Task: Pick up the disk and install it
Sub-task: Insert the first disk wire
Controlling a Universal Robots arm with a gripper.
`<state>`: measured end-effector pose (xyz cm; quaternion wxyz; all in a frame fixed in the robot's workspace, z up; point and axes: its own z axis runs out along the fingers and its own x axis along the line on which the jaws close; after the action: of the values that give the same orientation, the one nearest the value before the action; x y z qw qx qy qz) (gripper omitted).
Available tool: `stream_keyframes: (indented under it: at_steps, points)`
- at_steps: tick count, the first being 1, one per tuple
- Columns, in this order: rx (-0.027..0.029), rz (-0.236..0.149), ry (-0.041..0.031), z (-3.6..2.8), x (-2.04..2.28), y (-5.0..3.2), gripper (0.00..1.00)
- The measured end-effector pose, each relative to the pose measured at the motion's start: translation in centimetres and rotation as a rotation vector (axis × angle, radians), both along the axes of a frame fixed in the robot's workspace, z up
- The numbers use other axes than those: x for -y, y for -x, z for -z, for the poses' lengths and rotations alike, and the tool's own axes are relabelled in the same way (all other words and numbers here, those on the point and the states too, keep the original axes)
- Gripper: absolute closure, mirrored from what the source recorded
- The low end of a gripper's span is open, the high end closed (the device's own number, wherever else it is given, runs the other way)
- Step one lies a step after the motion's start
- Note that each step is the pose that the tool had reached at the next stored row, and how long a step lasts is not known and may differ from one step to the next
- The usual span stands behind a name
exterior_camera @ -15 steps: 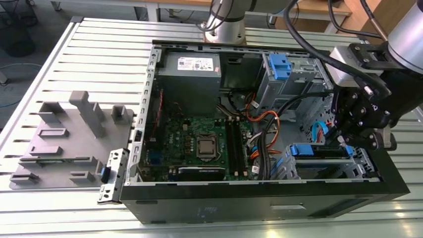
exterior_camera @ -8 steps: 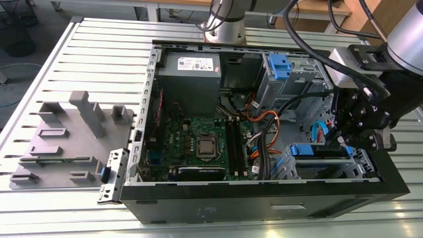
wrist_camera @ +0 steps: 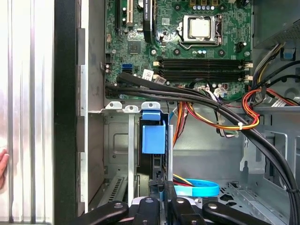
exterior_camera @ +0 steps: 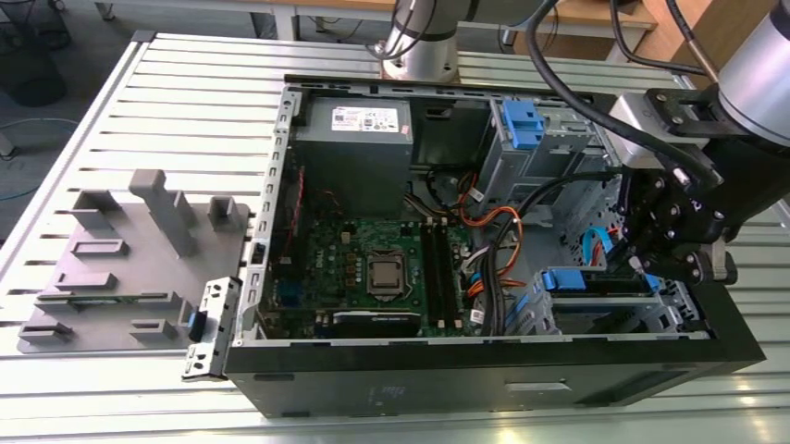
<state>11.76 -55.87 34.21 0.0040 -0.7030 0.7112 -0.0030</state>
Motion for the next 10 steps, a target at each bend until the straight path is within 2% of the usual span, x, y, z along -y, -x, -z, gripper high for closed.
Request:
stream_keyframes:
  at_steps: [10]
  points:
    - [0.0015,0.0,-0.0001,0.12,-0.09,0.17,0.84]
